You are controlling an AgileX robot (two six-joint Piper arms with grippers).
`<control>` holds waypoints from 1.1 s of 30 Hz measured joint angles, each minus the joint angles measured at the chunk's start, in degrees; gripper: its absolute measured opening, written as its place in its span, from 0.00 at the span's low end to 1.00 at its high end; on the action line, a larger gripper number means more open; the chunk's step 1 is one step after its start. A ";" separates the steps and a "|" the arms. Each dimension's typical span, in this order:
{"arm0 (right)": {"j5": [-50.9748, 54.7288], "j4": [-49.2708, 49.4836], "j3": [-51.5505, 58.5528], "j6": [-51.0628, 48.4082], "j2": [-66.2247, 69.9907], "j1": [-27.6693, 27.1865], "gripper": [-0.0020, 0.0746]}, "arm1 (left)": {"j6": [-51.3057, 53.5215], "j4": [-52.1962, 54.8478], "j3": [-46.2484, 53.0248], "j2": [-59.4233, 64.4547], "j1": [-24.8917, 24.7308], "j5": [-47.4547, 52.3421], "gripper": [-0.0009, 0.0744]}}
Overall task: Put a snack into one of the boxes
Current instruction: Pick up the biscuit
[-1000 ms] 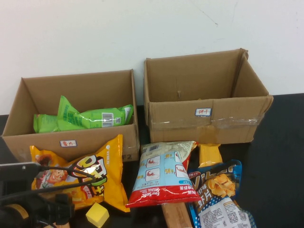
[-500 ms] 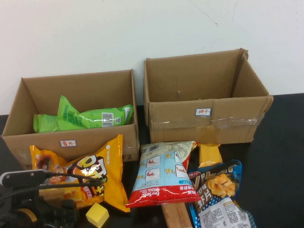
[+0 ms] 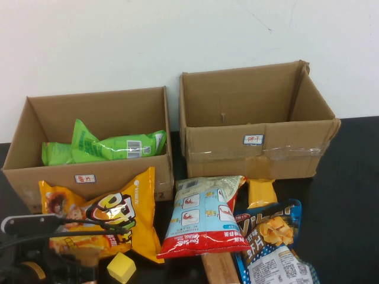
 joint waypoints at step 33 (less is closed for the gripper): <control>0.00 0.00 0.00 0.00 0.00 0.00 0.03 | -4.57 0.28 -12.01 5.37 -5.22 34.49 0.90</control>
